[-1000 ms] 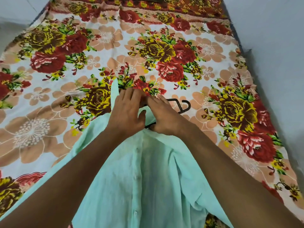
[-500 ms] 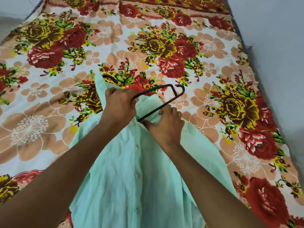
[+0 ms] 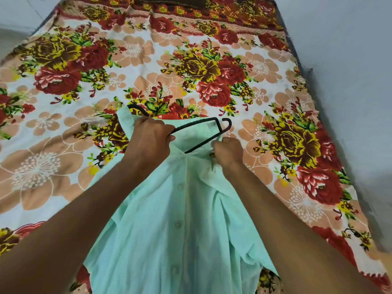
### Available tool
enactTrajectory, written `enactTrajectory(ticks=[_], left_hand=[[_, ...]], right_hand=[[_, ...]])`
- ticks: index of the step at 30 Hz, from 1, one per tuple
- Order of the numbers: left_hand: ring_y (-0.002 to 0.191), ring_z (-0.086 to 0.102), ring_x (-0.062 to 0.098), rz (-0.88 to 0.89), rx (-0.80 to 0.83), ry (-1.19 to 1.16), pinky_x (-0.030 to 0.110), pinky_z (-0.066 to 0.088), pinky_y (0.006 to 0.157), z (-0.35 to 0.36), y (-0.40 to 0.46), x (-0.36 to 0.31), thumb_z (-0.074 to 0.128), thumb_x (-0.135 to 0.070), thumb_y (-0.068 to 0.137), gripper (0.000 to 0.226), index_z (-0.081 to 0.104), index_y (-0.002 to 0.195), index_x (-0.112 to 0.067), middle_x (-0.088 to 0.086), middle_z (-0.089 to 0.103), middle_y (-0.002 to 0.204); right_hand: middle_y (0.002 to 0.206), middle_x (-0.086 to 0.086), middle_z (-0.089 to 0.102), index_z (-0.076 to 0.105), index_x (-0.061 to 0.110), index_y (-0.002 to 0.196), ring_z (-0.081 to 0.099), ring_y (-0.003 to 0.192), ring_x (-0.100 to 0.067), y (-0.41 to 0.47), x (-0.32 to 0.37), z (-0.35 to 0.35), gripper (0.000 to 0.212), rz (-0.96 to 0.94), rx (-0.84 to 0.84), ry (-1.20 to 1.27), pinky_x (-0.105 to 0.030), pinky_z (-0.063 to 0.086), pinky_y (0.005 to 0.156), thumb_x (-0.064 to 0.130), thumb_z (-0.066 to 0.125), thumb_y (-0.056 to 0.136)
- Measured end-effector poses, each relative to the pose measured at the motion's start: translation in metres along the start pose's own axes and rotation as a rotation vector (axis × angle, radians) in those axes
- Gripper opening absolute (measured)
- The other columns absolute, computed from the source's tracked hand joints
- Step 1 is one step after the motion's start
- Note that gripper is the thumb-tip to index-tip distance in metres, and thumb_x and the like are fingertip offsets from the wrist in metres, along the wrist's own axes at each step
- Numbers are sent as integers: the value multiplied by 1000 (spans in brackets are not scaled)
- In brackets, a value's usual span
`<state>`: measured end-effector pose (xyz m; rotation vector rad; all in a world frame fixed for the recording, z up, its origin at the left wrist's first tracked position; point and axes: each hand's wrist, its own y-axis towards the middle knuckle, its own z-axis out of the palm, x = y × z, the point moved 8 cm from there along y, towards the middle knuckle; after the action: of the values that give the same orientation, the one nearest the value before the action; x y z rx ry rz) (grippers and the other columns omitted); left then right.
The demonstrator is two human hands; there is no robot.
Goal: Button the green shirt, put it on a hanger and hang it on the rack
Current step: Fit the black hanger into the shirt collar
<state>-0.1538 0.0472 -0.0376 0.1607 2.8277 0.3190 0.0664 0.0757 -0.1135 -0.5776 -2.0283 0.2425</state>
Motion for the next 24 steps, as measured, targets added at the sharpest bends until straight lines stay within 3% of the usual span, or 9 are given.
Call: enactTrajectory(ticks=[1,4,8,11,14,17,20,24], left_hand=[[67,57,37,15,23,21,43,39,85,0,0,-4,74,-9,86,16,67,72,-7,11,60,62],[57,44,31,36,34,92,35,25,73,-4,4,-10,74,-5,83,27,57,62,-9,7,47,55],[75,56,37,5,178,214,33,19,76,4,9,-11,63,-11,94,17,69,79,-7,14,67,74],[73,52,30,-24,254,282,33,27,76,9,10,-14,58,-10,95,17,60,79,-13,10,64,77],[71,46,26,-24,268,318,32,29,74,8,12,-17,57,-8,95,19,53,78,-16,8,60,77],[71,49,27,4,285,352,32,30,73,11,10,-23,56,-6,94,19,53,78,-16,11,68,83],[81,62,31,34,286,380,32,28,72,14,9,-30,56,-6,93,18,55,79,-17,11,71,87],[91,64,30,130,324,397,34,39,82,23,2,-42,53,-1,87,20,61,84,-20,8,71,91]], right_hand=[[77,-10,71,62,12,68,71,77,-31,4,-2,-2,14,53,15,136,-46,64,70,9,64,81],[83,-13,71,63,11,73,67,75,-27,4,2,-7,22,67,68,319,-37,64,68,-2,59,90],[91,-15,74,69,7,79,68,75,-27,7,-5,-28,16,82,-33,429,-36,64,64,-4,63,89],[86,-15,75,72,-2,90,66,62,-24,8,-6,-46,11,7,-128,302,-36,60,57,4,62,88],[72,-13,72,68,7,77,71,65,-35,3,2,-55,17,-152,-167,86,-50,62,66,19,59,84],[65,-9,68,67,16,70,64,55,-28,2,-2,-63,19,-96,-164,164,-41,58,59,12,59,87],[59,-10,56,59,11,66,47,49,-23,4,-11,-61,25,45,-94,352,-36,40,52,4,60,90],[67,-22,52,53,3,67,44,61,-22,-4,19,-74,29,-196,-147,189,-43,35,59,24,61,86]])
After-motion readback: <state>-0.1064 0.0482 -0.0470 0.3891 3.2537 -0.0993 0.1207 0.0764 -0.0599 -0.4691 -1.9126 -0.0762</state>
